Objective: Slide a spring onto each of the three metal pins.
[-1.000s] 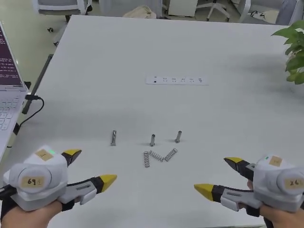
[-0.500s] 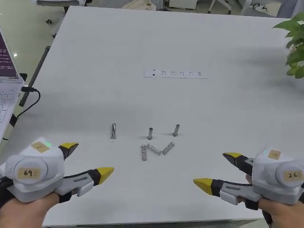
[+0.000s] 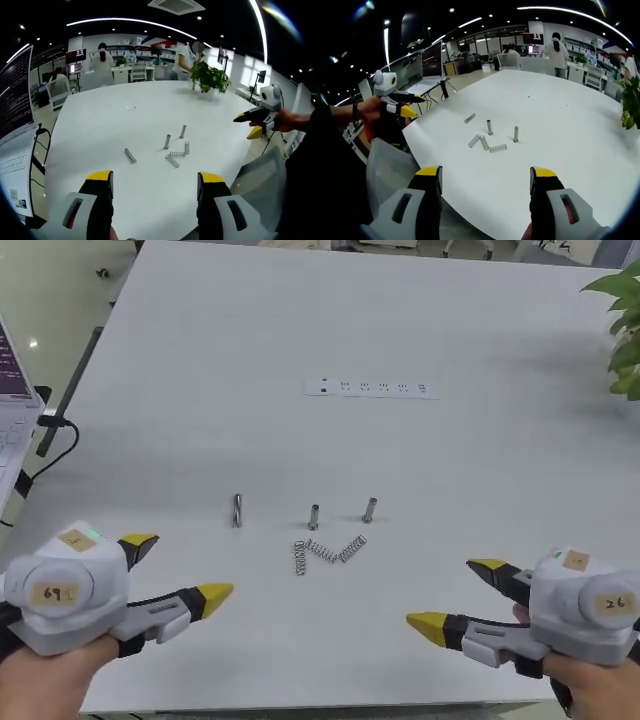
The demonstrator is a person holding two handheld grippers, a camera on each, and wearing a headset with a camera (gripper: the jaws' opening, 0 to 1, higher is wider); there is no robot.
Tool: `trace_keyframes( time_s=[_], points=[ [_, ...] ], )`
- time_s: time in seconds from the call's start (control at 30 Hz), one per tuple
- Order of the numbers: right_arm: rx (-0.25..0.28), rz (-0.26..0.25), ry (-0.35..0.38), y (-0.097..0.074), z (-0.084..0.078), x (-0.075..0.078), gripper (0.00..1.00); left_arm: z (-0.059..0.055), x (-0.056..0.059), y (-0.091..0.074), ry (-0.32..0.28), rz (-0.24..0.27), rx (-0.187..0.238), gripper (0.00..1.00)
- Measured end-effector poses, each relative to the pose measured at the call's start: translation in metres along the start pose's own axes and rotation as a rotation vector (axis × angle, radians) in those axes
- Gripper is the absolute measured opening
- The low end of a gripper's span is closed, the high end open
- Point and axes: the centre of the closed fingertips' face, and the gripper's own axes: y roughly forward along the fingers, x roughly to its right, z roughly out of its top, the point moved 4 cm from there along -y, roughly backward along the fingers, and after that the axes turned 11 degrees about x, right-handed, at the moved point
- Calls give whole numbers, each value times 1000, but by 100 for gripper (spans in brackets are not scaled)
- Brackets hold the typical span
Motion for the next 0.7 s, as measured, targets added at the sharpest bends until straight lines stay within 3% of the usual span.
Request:
trace_keyframes(
  time_s=[0.7],
  points=[
    [-1,10,18,8,-2,2,70,9,-20,19,16,-4,-10,65]
  ],
)
